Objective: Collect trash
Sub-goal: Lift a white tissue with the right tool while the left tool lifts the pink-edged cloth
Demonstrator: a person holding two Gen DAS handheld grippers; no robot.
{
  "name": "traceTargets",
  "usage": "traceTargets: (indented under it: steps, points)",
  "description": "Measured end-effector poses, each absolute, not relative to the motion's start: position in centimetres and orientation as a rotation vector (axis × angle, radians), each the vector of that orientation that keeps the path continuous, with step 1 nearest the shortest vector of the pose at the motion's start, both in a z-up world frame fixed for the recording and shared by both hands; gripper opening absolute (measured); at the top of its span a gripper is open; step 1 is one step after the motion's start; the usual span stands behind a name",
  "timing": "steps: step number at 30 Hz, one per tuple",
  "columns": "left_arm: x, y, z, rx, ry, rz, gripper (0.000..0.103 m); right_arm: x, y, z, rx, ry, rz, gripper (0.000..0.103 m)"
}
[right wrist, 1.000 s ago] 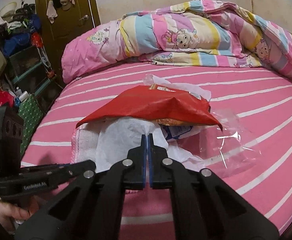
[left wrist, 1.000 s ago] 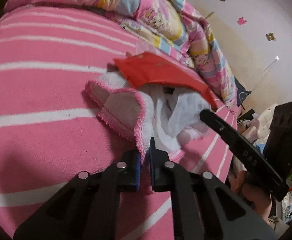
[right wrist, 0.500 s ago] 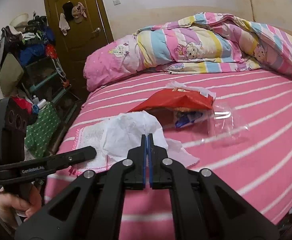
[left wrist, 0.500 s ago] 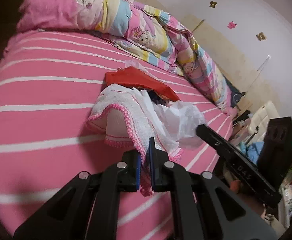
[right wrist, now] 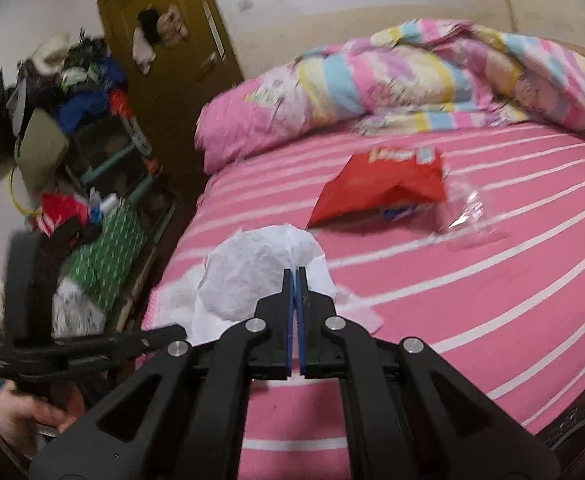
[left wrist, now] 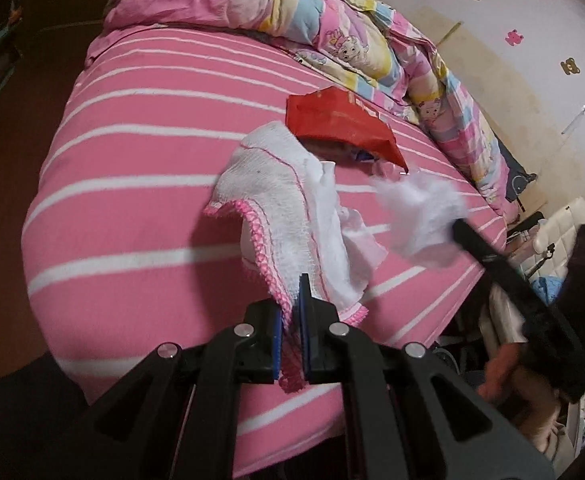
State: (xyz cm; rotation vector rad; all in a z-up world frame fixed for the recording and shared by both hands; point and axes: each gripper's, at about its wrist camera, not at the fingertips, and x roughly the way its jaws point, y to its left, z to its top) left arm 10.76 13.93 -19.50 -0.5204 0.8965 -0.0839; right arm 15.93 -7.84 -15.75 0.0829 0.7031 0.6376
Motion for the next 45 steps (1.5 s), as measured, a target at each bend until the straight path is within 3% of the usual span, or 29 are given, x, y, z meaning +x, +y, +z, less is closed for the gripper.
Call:
traceTargets:
  steps: [9, 17, 29, 45]
  points:
    - [8.7, 15.7, -18.8, -0.545, 0.873, -0.03, 0.007, 18.0, -4.6, -22.1, 0.002, 0.903, 0.618, 0.002]
    - [5.9, 18.6, -15.3, -0.547, 0.806, 0.015, 0.007, 18.8, -5.2, -23.3, 0.014, 0.945, 0.596, 0.002]
    - [5.6, 17.7, -8.8, -0.517, 0.692, -0.061, 0.007, 16.7, -7.7, -14.7, 0.107, 0.734, 0.643, 0.002]
    - [6.4, 8.9, -4.7, -0.468, 0.632, -0.23, 0.007, 11.3, -17.6, -5.1, 0.202, 0.556, 0.565, 0.002]
